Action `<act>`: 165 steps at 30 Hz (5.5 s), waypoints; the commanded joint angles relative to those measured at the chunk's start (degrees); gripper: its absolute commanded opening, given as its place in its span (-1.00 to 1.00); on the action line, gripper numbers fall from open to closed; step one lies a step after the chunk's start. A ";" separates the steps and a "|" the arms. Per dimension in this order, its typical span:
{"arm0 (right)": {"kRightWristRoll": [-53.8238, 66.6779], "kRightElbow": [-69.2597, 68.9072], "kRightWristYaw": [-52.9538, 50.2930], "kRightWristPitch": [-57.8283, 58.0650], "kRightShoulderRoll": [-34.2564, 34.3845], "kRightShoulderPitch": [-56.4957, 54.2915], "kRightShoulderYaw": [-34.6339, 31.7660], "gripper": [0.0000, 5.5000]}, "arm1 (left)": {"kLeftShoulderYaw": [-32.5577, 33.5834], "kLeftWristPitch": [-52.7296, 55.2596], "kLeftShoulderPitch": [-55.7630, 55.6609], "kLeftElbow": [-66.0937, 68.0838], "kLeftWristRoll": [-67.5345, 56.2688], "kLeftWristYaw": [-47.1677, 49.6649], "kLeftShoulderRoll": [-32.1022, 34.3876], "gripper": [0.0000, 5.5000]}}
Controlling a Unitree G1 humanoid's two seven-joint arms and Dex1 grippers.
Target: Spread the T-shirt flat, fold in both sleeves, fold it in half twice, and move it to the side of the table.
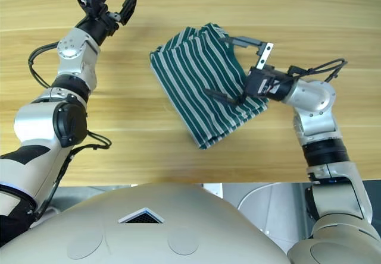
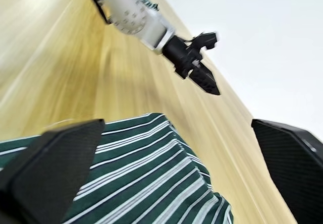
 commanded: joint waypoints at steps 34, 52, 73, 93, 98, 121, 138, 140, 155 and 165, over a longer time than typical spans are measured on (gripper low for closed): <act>-4.16 0.30 9.60 4.47 9.08 -0.04 4.22 0.95 | -1.82 -1.52 1.43 -0.72 0.22 -1.17 -0.20 0.51; -11.20 10.70 4.63 -1.26 -2.94 4.73 -11.70 0.95 | -3.77 -3.46 1.71 -1.12 1.27 -1.51 -0.97 0.51; -12.90 6.62 7.51 -0.95 2.84 14.13 0.58 0.95 | -4.43 -4.51 1.50 -1.65 1.61 -2.66 -0.47 0.51; 5.68 -11.50 8.76 3.99 -6.56 16.58 -16.20 0.95 | -13.30 -15.52 16.72 -36.19 -9.97 -40.73 10.89 0.51; -9.95 -5.28 7.28 1.19 -10.12 20.34 -16.03 0.95 | -18.20 -10.88 29.98 -53.42 -8.53 -49.42 24.80 0.51; -14.71 -6.79 9.56 -0.07 -9.28 25.00 -2.92 0.95 | -30.71 -16.90 51.16 -71.18 10.87 -30.04 33.54 0.51; -14.68 -6.36 8.64 -0.77 -7.30 22.17 0.05 0.88 | -37.69 -18.89 51.35 -69.44 11.19 -27.35 35.82 0.51; -14.65 -6.47 8.51 -0.78 -7.16 21.96 0.26 0.77 | -38.44 -19.63 50.94 -68.86 11.45 -27.26 35.87 0.51; -13.89 -7.84 8.40 0.22 -6.88 21.49 0.94 -0.24 | -42.32 -22.14 49.10 -67.61 11.66 -26.14 35.65 -0.25; -13.47 -8.46 8.61 0.94 -6.56 21.01 1.12 -0.90 | -42.70 -21.33 48.00 -67.42 11.29 -25.62 35.22 -0.86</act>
